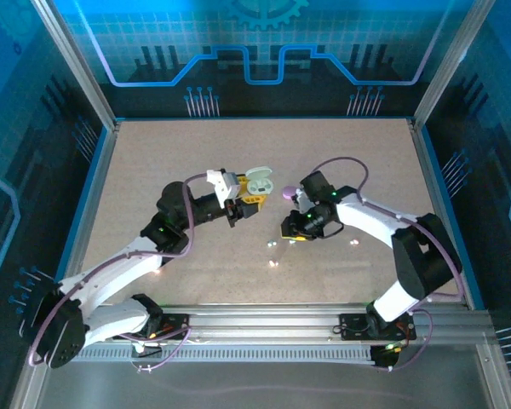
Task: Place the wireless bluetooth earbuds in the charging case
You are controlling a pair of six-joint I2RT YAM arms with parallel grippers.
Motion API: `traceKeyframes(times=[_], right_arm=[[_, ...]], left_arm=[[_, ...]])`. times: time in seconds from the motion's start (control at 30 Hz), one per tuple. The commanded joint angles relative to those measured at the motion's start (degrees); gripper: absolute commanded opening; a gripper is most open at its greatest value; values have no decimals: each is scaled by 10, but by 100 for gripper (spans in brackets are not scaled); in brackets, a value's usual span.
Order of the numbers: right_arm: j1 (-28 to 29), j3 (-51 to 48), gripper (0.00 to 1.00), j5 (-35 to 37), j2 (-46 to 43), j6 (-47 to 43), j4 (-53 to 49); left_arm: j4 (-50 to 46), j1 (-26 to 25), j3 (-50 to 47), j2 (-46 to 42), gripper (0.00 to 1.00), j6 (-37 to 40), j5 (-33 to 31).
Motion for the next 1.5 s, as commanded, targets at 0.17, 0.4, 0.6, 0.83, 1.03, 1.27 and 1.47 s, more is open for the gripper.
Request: traceKeyframes(times=[0.17, 0.4, 0.6, 0.83, 1.03, 1.27, 1.47], right_arm=[[8, 62, 39, 105, 62, -31, -41], [16, 80, 39, 94, 110, -58, -42], [16, 100, 39, 89, 129, -101, -49], [15, 121, 40, 73, 160, -125, -65], [9, 118, 39, 75, 163, -129, -80], [8, 98, 38, 71, 139, -122, -96], [5, 78, 38, 73, 117, -114, -105]], left_arm=[[-41, 5, -9, -38, 27, 35, -18], [-37, 5, -7, -28, 27, 30, -11], [-38, 5, -4, -24, 27, 27, -6], [-38, 6, 1, -17, 27, 19, -1], [-41, 5, 3, -14, 27, 18, 3], [-37, 6, 4, -8, 27, 15, 5], [-33, 5, 3, -3, 27, 12, 7]])
